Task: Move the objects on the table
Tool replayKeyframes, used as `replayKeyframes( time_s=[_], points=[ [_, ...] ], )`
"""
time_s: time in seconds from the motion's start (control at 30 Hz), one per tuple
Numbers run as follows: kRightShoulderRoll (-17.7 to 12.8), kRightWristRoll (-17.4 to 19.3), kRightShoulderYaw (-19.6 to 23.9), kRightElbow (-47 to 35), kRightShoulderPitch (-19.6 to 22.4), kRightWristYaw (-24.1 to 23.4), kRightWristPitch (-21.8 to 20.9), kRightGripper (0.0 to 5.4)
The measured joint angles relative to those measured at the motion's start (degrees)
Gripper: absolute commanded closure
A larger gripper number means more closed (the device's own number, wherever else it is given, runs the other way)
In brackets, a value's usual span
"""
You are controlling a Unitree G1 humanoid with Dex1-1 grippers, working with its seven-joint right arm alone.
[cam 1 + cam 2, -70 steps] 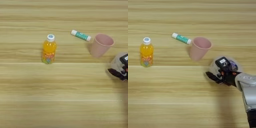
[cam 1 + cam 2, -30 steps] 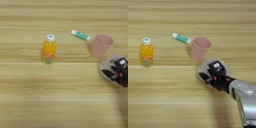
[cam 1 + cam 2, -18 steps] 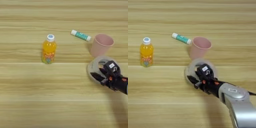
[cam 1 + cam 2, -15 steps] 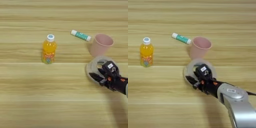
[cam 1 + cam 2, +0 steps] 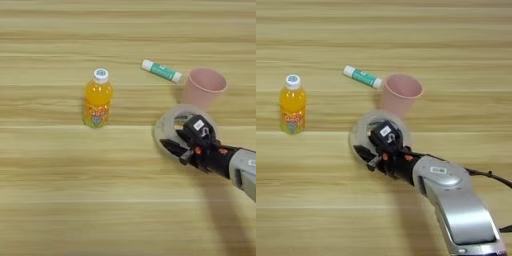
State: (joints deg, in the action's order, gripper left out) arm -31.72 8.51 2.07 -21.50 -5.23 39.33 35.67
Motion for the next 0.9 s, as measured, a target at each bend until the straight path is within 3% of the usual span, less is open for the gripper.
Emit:
replayKeyframes(
  time_s=[0.9],
  points=[
    [3.5,-2.1,-7.1,13.6,13.6,0.1,-2.7,4.02]
  ],
)
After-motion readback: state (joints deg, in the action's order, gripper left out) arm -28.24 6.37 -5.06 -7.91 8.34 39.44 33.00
